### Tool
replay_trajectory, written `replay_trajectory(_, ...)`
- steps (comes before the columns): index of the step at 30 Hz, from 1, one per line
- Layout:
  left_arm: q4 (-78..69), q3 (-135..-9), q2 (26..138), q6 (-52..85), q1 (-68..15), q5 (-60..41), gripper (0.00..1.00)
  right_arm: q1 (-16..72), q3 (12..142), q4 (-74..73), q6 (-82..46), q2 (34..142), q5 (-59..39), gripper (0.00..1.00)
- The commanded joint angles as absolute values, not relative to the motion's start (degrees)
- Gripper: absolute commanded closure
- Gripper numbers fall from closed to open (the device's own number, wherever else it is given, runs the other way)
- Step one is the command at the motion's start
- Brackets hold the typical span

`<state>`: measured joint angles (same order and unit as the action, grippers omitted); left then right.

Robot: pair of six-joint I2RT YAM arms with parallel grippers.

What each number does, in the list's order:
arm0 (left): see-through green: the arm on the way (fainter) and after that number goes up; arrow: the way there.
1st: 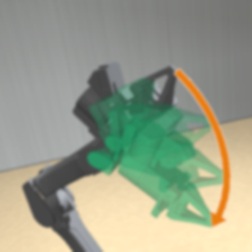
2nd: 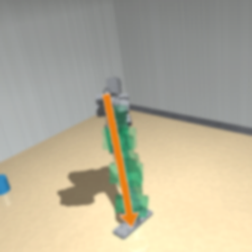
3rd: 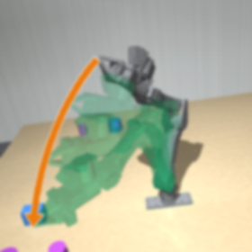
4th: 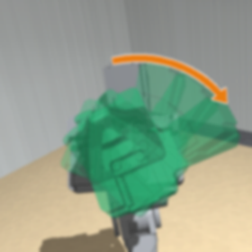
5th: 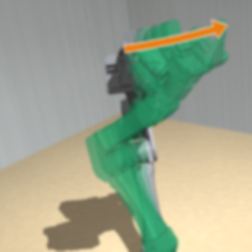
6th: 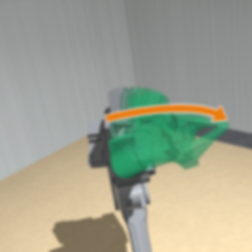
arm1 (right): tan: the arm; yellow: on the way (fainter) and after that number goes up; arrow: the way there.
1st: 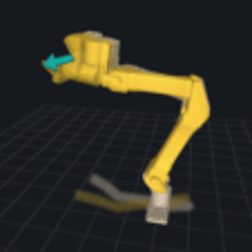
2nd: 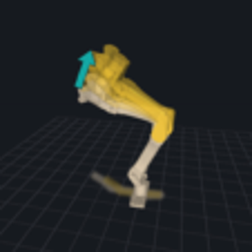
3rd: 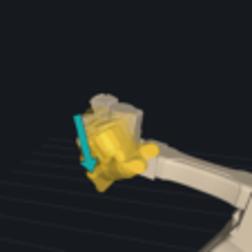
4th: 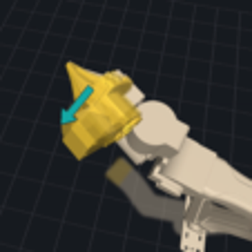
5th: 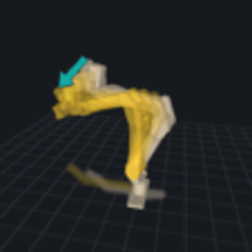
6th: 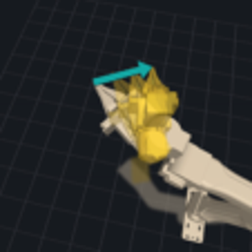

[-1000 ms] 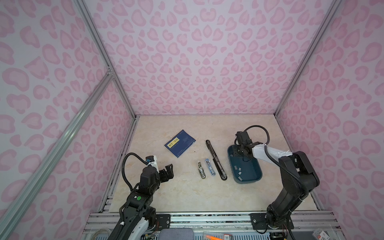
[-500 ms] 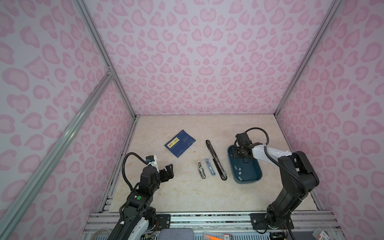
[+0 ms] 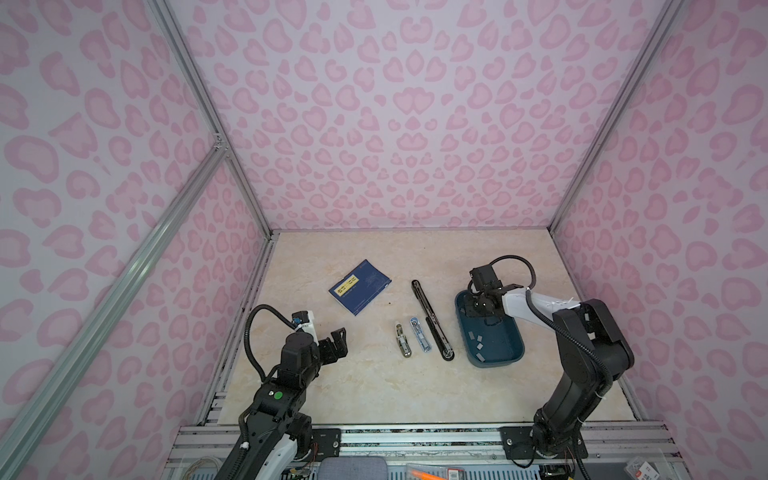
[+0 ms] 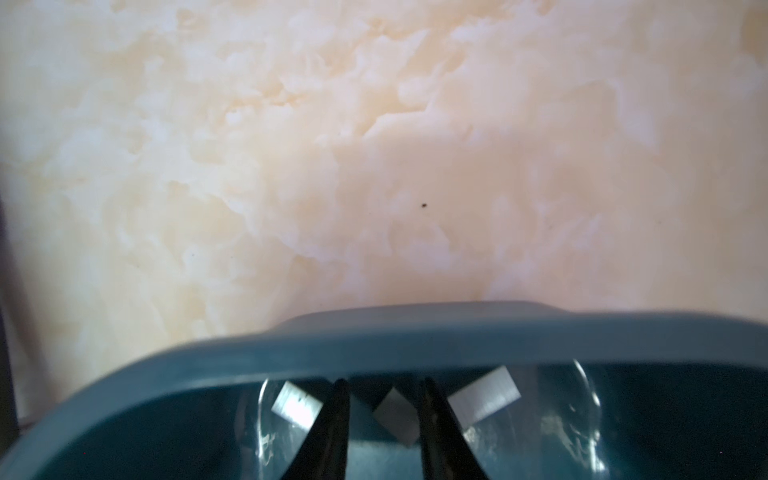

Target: Load the staples into the stapler

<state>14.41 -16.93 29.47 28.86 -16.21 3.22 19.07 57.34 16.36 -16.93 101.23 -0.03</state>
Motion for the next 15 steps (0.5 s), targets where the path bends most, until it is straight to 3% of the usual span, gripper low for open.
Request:
replay_trajectory(1, 11.82, -17.82, 29.58, 28.3, -16.16, 3.11, 0.03, 19.07, 57.49, 17.73, -17.05, 101.83, -0.09, 0.7)
replay_trajectory(15, 11.82, -17.65, 29.32, 28.21, -16.24, 2.81, 0.03, 19.46, 54.96, 18.07, -18.41, 100.36, -1.24, 0.73)
